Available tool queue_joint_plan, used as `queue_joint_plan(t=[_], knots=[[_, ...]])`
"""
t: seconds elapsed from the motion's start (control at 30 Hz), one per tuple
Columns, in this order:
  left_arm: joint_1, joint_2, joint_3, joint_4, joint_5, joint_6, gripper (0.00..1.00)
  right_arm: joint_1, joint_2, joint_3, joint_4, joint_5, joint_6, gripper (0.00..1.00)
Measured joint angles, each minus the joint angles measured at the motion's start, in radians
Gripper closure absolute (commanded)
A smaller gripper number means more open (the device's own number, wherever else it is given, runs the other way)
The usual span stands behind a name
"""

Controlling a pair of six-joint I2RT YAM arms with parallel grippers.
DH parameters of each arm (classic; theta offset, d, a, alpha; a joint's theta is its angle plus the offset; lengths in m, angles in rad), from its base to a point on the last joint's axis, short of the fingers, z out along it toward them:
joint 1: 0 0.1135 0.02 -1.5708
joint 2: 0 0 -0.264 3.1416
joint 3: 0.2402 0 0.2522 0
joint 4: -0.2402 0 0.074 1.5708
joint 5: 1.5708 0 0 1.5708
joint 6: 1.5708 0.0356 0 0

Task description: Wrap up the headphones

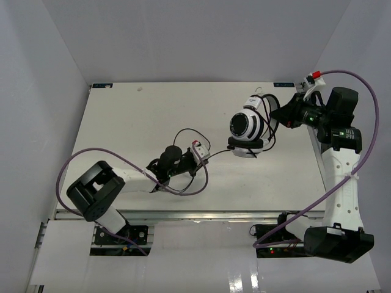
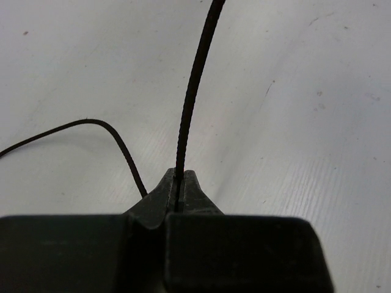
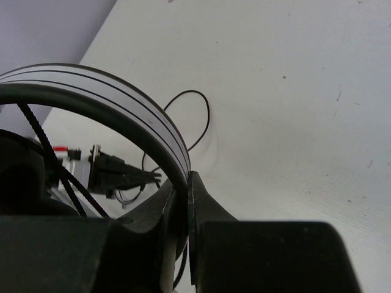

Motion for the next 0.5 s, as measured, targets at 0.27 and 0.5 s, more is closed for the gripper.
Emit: queue_joint_plan(t=[0.27, 0.5], knots=[[0.21, 0.006, 0.207, -0.305, 0.098, 0.003, 1.0, 0.049, -0.073, -0.028, -0.111, 0.055, -0.366, 0.92], [0.267, 0.004, 0.476, -0.56, 0.174, -0.076, 1.0, 0.091, -0.184, -0.185, -0.106, 0.215, -0.552, 0.92]])
